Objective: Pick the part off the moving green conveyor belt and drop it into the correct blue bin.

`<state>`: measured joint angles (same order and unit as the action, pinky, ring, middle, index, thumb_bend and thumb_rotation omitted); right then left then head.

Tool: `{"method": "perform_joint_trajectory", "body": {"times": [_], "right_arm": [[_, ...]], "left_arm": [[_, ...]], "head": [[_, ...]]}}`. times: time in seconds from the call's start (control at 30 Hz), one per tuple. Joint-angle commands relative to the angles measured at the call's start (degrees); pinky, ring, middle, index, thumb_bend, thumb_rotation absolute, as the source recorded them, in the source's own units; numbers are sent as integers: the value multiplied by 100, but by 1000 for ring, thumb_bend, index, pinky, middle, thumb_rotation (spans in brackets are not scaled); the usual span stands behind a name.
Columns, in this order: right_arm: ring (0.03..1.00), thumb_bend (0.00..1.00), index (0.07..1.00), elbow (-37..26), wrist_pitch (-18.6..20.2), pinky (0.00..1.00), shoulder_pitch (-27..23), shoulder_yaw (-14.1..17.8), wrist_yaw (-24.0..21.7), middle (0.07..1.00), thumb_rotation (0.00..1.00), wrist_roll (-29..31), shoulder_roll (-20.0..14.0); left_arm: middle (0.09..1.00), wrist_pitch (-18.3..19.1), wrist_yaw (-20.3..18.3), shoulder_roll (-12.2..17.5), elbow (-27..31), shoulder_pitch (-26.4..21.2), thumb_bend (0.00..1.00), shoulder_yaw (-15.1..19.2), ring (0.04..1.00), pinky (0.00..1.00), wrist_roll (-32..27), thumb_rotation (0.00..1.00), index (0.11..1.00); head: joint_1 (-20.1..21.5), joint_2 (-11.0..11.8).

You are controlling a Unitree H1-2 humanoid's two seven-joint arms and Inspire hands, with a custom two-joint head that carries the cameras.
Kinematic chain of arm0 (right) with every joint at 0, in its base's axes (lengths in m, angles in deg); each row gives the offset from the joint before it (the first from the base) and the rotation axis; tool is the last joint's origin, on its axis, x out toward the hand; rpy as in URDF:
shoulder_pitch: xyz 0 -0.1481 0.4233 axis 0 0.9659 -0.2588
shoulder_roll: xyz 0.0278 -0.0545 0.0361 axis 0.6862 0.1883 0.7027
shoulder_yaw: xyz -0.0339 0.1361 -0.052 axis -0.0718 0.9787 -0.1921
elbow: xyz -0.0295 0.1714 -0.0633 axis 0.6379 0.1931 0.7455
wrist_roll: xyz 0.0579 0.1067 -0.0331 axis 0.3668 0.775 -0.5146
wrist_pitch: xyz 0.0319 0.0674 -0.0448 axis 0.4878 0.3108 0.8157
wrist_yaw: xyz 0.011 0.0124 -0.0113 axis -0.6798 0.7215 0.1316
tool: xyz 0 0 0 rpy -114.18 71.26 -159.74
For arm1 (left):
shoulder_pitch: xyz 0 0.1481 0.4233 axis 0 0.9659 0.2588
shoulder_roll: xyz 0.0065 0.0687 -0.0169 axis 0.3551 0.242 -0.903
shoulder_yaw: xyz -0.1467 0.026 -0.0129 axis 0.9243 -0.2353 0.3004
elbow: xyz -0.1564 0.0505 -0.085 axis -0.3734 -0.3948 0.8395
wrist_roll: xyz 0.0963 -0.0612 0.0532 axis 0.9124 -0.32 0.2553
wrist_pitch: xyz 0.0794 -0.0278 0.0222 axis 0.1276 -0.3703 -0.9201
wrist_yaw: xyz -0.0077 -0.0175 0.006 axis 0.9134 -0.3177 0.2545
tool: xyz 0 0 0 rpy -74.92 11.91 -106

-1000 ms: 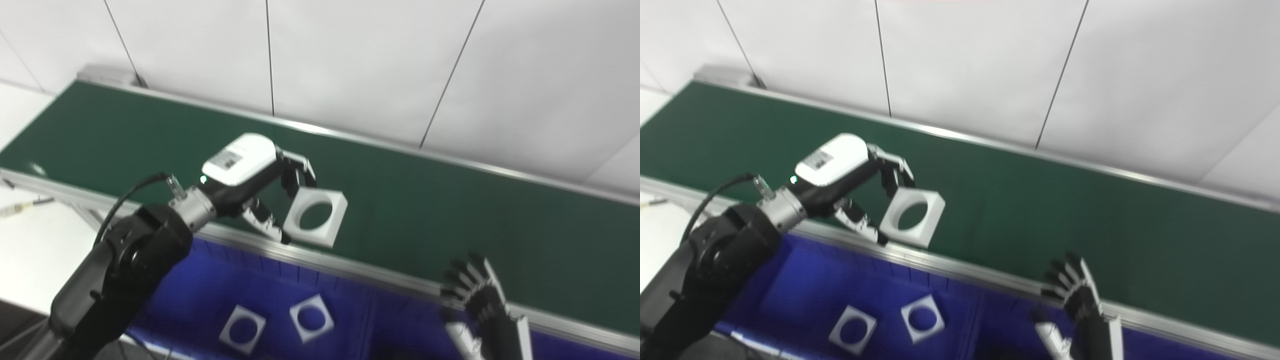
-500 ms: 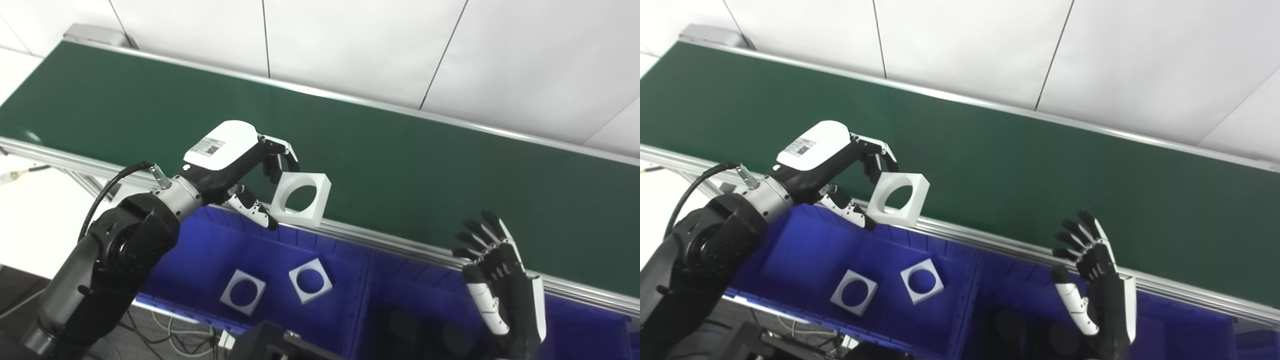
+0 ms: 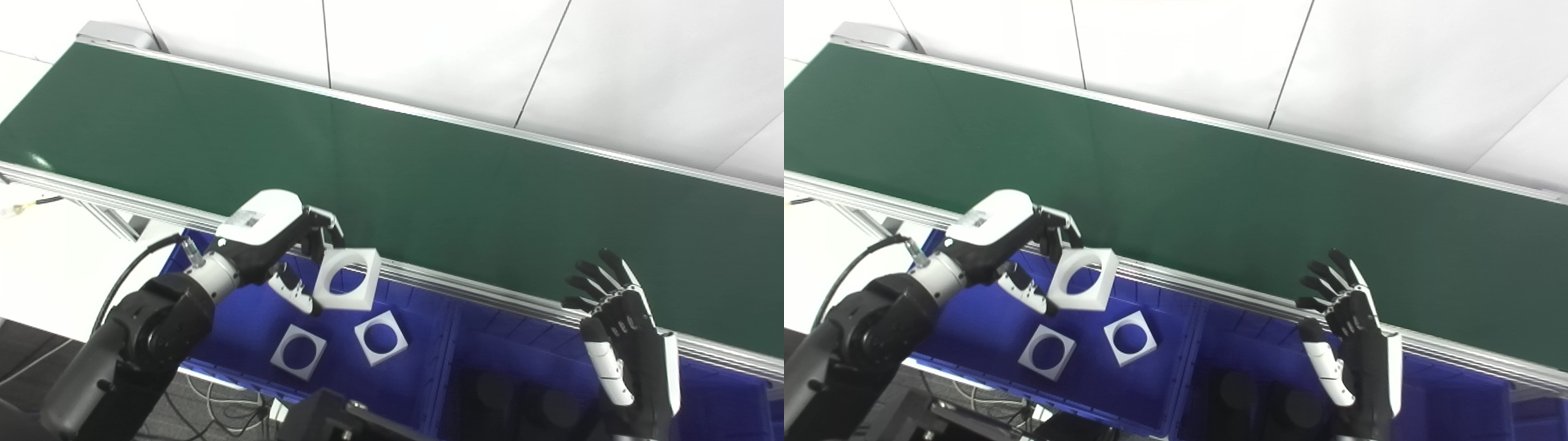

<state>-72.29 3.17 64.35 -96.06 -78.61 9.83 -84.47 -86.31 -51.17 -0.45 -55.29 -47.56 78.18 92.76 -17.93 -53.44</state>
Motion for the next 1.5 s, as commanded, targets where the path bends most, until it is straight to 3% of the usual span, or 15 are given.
{"method": "perform_joint_trajectory", "body": {"times": [0.0,0.2,0.3,0.4,0.6,1.1,1.17,1.2,1.3,1.37,1.47], "right_arm": [[741,669,889,-217,42,609,2,27,-25,799,666,67,-5],[745,652,897,-226,52,610,-5,19,-47,805,665,74,-37],[741,653,894,-222,65,607,-6,17,-35,801,668,51,-38],[739,654,894,-215,72,606,-15,10,-43,802,670,56,-42],[740,652,889,-236,115,605,-5,-4,-29,800,659,49,-12],[737,646,891,-208,42,601,10,-35,-19,801,657,42,19],[738,640,891,-202,31,600,8,-36,-26,801,653,45,14],[739,641,893,-201,30,601,8,-37,-28,803,656,46,12],[740,648,894,-203,41,603,10,-43,-27,804,656,64,28],[741,655,896,-194,30,604,9,-46,-29,804,657,76,31],[741,661,897,-192,27,604,10,-50,-32,805,659,91,35]], "left_arm": [[452,-175,313,-39,-91,66,523,-74,482,555,159,0,509],[460,-149,550,-140,-516,193,524,-265,506,587,416,0,502],[444,-221,710,-147,-740,221,523,-331,479,548,494,0,509],[454,-231,843,-143,-962,219,522,-388,511,604,519,0,510],[458,-298,1179,-131,-1390,153,522,-476,517,611,559,0,509],[455,9,1170,-153,-1442,25,522,-565,509,554,829,0,516],[471,75,1152,-145,-1373,42,522,-584,564,563,928,0,517],[596,90,1159,-142,-1342,53,522,-589,628,589,963,26,508],[763,128,1168,-130,-1267,79,733,-587,725,632,1080,13,740],[858,165,1154,-143,-1243,81,819,-575,774,648,1119,22,876],[909,260,1041,-156,-1194,73,866,-569,810,666,1165,36,942]], "head": [[-7,0],[-22,28],[-14,24],[-29,29],[-8,42],[-24,72],[-19,75],[-19,75],[5,91],[17,93],[18,101]]}}
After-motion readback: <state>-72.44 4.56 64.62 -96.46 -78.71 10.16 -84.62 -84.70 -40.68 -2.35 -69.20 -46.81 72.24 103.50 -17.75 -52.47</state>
